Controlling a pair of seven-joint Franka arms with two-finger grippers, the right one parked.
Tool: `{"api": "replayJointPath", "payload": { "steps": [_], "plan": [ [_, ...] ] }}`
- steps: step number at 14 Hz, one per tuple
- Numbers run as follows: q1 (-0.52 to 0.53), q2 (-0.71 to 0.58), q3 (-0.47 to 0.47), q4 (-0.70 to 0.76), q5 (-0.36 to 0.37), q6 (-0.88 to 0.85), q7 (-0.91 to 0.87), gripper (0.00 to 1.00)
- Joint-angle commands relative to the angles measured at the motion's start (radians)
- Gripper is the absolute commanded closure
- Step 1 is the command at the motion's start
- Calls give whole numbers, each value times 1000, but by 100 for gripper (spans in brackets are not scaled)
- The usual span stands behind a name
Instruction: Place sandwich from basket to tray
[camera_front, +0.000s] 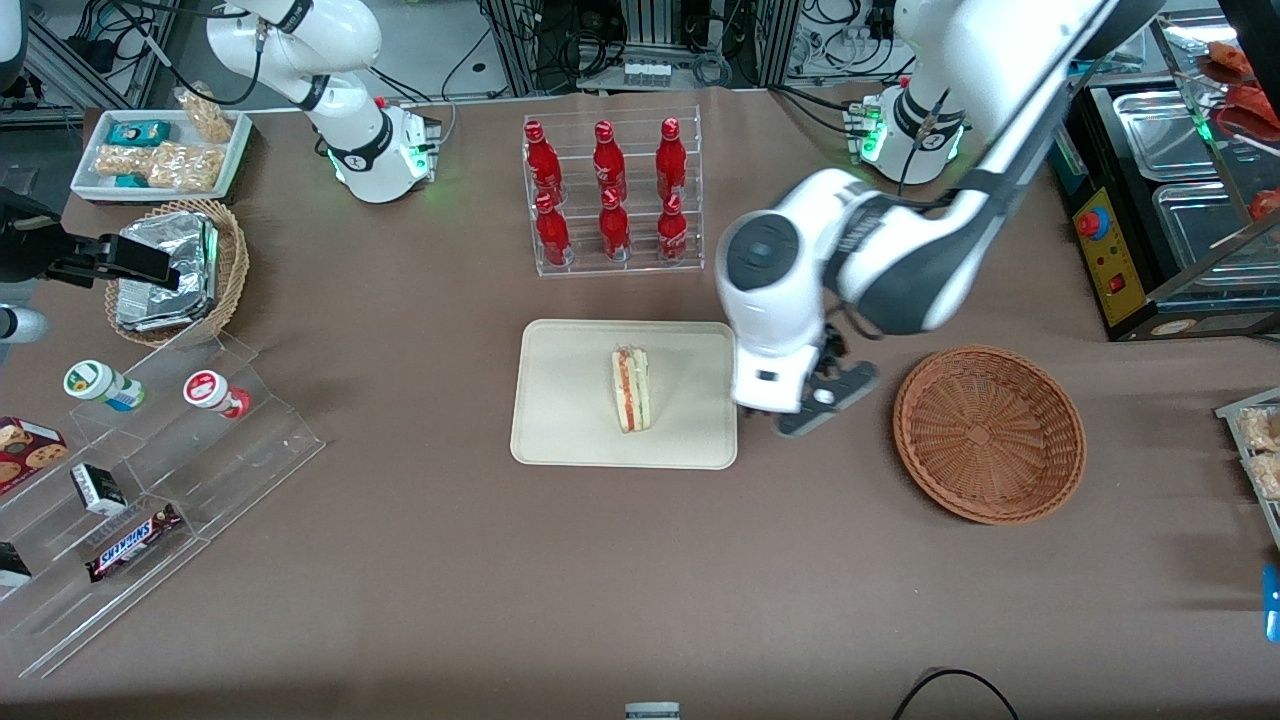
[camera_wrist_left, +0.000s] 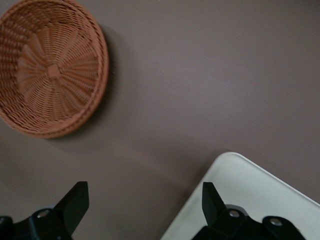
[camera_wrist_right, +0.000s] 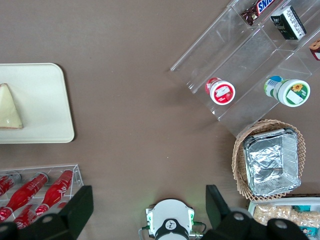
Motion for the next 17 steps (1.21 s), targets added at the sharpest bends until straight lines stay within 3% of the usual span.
{"api": "replayJointPath", "payload": {
  "steps": [1,4,10,14,17],
  "plan": [
    [113,-103,-6,-58,-74,-86,172,0],
    [227,-172,-5,-53,-145,-183,390,0],
    [330,-212,-1,77,-149,-439,638,0],
    [431,-283,17,98,-270,-487,804,0],
    [326,-339,228,82,-393,-527,887,0]
  ]
}}
